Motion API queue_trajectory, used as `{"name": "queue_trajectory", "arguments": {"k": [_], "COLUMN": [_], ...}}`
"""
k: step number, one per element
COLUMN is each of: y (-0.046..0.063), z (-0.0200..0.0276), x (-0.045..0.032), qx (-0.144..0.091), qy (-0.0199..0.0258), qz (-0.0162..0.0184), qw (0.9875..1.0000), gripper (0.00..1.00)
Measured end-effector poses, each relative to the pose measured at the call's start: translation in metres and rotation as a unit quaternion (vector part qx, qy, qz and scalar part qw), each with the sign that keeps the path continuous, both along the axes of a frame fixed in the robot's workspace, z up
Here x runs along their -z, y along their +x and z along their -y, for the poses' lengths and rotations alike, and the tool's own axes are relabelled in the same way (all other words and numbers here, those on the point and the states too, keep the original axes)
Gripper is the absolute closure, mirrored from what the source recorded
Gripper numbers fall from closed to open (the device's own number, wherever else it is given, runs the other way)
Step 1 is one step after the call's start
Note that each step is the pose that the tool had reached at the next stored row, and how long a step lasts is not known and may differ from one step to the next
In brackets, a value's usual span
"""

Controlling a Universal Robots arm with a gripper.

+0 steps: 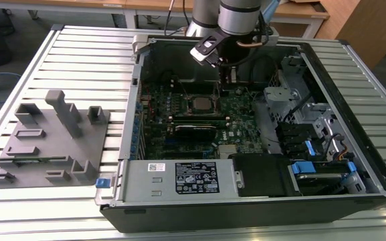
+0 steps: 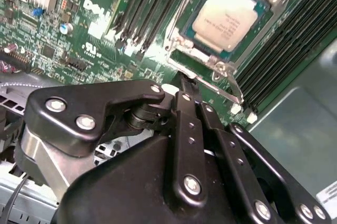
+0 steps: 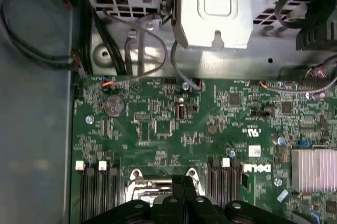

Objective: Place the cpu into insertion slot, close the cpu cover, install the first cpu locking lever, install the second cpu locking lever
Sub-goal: 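Close the cpu cover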

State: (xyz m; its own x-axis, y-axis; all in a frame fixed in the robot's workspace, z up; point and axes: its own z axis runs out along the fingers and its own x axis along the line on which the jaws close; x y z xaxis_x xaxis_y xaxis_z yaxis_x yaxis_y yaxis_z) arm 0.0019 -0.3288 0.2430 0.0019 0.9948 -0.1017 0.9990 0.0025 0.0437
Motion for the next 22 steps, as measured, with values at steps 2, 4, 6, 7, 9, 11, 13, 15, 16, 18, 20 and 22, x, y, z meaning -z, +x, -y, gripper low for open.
{"name": "queue_trajectory", "arguments": {"k": [2, 4, 6, 7, 9, 11, 13, 15, 16, 18, 20, 22], "y": [-0.003, -0.007, -0.01, -0.012, -0.015, -0.016, -0.016, -0.016, -0.016, -0.016, -0.016, -0.016], "z": [-0.0005, -0.001, -0.0015, -0.0016, -0.0019, -0.0019, -0.0019, -0.0019, -0.0019, -0.0019, -0.002, -0.0019], "x": [0.0003, 0.0007, 0.001, 0.0012, 0.0015, 0.0016, 0.0016, 0.0016, 0.0016, 0.0016, 0.0018, 0.0019], "qx": [0.0, 0.0, 0.0, 0.0, 0.0, 0.0, 0.0, 0.0, 0.0, 0.0, 0.0, 0.0], "qy": [-0.0014, -0.0025, -0.0032, -0.0033, -0.0035, -0.0036, -0.0036, -0.0035, -0.0035, -0.0035, -0.0033, -0.0035], "qz": [0.0012, 0.0024, 0.0039, 0.0049, 0.0061, 0.0064, 0.0065, 0.0065, 0.0065, 0.0065, 0.0033, -0.0063], "qw": [1.0, 1.0, 1.0, 1.0, 1.0, 1.0, 1.0, 1.0, 1.0, 1.0, 1.0, 1.0], "gripper": [0.89, 0.89, 0.89, 0.89, 0.89, 0.89, 0.89, 0.89, 0.89, 0.89, 0.89, 0.89]}}
